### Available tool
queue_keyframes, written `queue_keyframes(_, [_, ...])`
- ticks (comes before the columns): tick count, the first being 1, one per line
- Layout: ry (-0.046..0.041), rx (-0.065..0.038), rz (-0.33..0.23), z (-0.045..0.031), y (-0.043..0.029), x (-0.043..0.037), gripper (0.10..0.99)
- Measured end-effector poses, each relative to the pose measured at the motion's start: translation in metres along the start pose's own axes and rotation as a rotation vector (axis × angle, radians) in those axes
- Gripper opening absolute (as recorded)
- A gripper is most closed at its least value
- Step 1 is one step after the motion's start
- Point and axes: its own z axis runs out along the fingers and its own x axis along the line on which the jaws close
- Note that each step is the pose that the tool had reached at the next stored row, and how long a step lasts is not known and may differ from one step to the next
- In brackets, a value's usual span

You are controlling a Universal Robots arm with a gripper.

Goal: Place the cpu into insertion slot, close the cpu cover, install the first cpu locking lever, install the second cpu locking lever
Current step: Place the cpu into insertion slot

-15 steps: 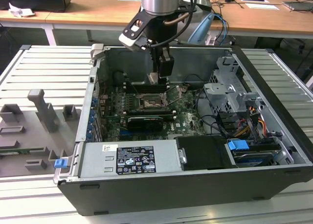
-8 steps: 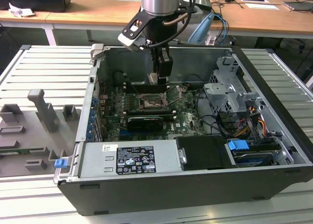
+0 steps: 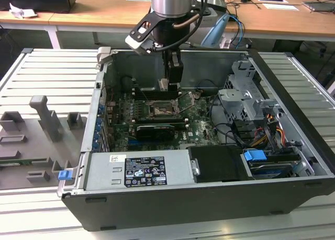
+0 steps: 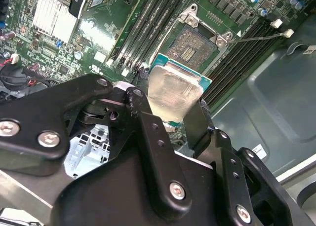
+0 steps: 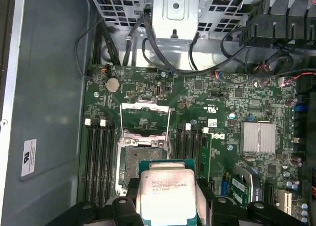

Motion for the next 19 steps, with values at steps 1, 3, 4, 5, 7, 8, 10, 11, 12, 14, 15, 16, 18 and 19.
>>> queue_keyframes(1, [-0.0006, 0.000, 0.008, 0.0002, 0.0000, 0.0000, 0.529])
queue_keyframes(3, [-0.0018, 0.000, 0.024, 0.0006, -0.0001, 0.0000, 0.529])
queue_keyframes(4, [-0.0021, 0.000, 0.029, 0.0007, -0.0001, 0.0000, 0.529])
queue_keyframes(5, [-0.0024, 0.000, 0.032, 0.0008, -0.0001, 0.0000, 0.529])
queue_keyframes(7, [-0.0028, 0.000, 0.038, 0.0012, -0.0001, 0.0000, 0.529])
queue_keyframes(8, [-0.0030, 0.000, 0.040, 0.0013, -0.0001, 0.0000, 0.529])
queue_keyframes(10, [-0.0032, 0.000, 0.045, 0.0020, -0.0001, 0.0000, 0.529])
queue_keyframes(11, [-0.0035, 0.000, 0.047, 0.0024, -0.0002, 0.0000, 0.529])
queue_keyframes(12, [-0.0035, 0.000, 0.049, 0.0028, -0.0002, 0.0000, 0.529])
queue_keyframes(14, [-0.0038, 0.000, 0.051, 0.0041, -0.0003, 0.0000, 0.529])
queue_keyframes(15, [-0.0038, 0.000, 0.051, 0.0046, -0.0003, 0.0000, 0.529])
queue_keyframes(16, [-0.0039, 0.000, 0.052, 0.0053, -0.0004, 0.0000, 0.529])
queue_keyframes(18, [-0.0038, 0.000, 0.052, 0.0063, -0.0005, 0.0000, 0.529])
queue_keyframes(19, [-0.0039, 0.000, 0.052, 0.0073, -0.0006, 0.0000, 0.529])
